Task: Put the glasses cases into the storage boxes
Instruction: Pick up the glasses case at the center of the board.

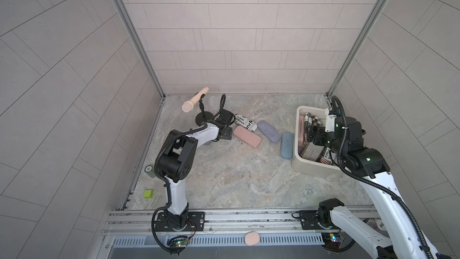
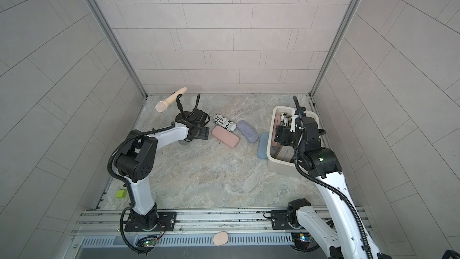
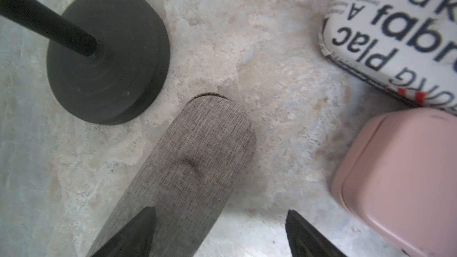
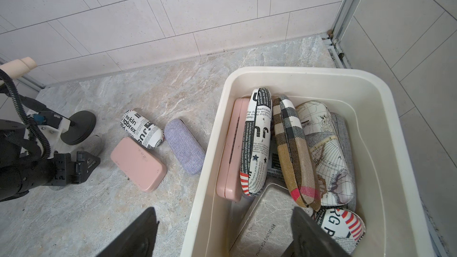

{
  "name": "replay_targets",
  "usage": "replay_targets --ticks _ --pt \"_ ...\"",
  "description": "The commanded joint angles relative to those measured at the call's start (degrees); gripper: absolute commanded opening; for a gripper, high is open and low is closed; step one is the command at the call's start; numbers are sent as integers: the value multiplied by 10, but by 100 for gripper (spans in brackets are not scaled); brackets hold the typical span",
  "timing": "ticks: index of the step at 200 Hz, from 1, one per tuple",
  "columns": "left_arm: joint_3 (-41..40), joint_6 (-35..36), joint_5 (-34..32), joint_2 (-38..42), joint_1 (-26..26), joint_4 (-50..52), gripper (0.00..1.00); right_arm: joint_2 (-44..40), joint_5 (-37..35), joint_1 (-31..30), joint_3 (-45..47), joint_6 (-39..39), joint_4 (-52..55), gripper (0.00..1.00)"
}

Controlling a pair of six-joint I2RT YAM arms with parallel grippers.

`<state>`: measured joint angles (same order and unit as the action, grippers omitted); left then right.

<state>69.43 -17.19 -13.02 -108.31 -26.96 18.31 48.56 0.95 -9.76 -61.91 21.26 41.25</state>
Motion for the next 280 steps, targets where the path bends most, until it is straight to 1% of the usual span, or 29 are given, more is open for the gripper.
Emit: replay_targets --ticks 1,25,46,54,72,101,117,155,176,205,222,246,248,265,280 --pt "-39 -55 41 9 -42 15 88 -11 0 -3 -7 -2 -4 86" --pt "-59 -93 47 24 -77 -5 88 -14 -4 -3 -8 -3 -2 85" --pt "-71 -133 33 42 -95 -8 88 -18 -1 -3 -10 -2 0 85" --pt "-78 -145 33 50 -95 -13 88 -19 -2 -3 -8 -2 0 85" --pt "-76 -143 28 63 -96 -8 89 -21 6 -3 -8 -3 3 85" --pt "-25 -111 8 72 -95 66 93 -25 44 -4 2 5 -4 85" --pt "-16 -107 -7 83 -96 97 95 -30 52 -5 12 6 -6 85" --pt "-41 -145 -26 100 -96 112 97 -38 66 -4 29 0 -5 85" --pt "-46 -172 -28 87 -96 115 98 -36 58 -5 31 -5 1 88" --pt "-50 -215 -20 63 -96 108 99 -36 59 -4 28 -10 3 89" --pt "-54 -231 -10 49 -96 96 99 -36 62 -5 26 -12 7 89" --pt "-64 -240 -22 42 -96 94 98 -36 74 -5 26 -16 10 89" --pt "-66 -252 -22 43 -96 92 98 -36 75 -5 27 -17 10 89" --pt "-91 -262 -23 52 -94 71 94 -36 77 -5 30 -17 10 89" --pt "-101 -258 -19 53 -93 61 89 -36 81 -6 31 -15 8 88"
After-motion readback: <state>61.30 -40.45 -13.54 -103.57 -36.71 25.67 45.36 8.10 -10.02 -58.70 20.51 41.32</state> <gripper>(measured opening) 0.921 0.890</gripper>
